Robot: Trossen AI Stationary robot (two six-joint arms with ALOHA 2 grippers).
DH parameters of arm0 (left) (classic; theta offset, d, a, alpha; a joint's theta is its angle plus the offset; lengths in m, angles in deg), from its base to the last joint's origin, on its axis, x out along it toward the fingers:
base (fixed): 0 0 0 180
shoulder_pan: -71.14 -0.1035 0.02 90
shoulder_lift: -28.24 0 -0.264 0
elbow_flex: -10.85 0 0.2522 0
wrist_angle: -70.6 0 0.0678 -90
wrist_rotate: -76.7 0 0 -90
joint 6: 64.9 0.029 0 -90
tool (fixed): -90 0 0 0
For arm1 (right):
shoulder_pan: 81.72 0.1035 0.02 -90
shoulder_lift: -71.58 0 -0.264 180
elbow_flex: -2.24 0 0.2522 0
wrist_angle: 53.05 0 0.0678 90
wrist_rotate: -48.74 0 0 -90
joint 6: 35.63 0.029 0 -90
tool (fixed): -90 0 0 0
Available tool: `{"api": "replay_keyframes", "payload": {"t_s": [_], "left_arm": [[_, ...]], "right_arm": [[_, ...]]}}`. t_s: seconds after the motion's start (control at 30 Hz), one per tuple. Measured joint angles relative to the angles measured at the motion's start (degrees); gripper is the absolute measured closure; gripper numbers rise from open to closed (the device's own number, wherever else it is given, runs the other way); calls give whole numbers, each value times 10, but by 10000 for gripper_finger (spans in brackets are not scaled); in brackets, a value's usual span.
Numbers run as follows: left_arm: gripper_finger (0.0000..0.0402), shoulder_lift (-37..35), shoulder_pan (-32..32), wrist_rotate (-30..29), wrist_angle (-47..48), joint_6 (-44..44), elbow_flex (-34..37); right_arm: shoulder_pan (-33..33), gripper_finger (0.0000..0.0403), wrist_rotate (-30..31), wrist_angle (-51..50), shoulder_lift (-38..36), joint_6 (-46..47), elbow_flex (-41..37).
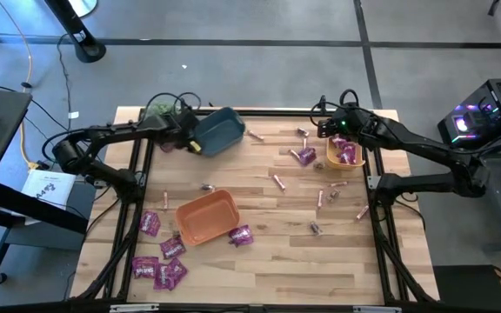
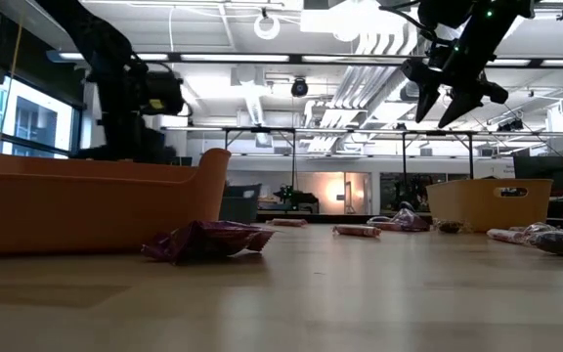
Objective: Sort candy
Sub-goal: Put the purple candy into the yellow bin
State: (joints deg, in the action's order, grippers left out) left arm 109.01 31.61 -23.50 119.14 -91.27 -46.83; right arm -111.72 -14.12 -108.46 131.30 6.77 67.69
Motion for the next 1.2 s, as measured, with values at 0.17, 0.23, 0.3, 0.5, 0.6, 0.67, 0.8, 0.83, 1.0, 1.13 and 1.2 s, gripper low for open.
{"api": "replay_keyframes", "payload": {"t_s": [0.17,0.23,0.3,0.5,0.6,0.67,0.8,0.83,1.0,1.13,1.2], "left_arm": [[229,-1,22,-47,2,-1,-26],[229,-1,19,-97,41,-7,-40],[229,-2,12,-117,80,-34,-44],[229,-1,19,-160,112,-160,0],[229,-1,18,-187,67,-194,26],[229,-1,18,-188,25,-218,45],[229,-1,18,-188,-12,-314,81],[229,-1,16,-191,-12,-334,88],[229,-1,16,-229,-26,-365,99],[229,1,-1,-228,-60,-389,131],[229,1,-10,-225,-78,-406,151]], "right_arm": [[0,187,-4,0,0,1,0],[0,187,-7,0,0,1,0],[0,187,-7,0,0,2,0],[0,187,-10,0,0,10,0],[0,187,-11,0,0,11,0],[0,187,-11,0,0,11,0],[0,187,-28,0,0,11,0],[0,187,-34,0,0,11,0],[0,187,-36,0,0,11,0],[0,187,-36,0,0,11,0],[0,187,-36,0,0,11,0]]}}
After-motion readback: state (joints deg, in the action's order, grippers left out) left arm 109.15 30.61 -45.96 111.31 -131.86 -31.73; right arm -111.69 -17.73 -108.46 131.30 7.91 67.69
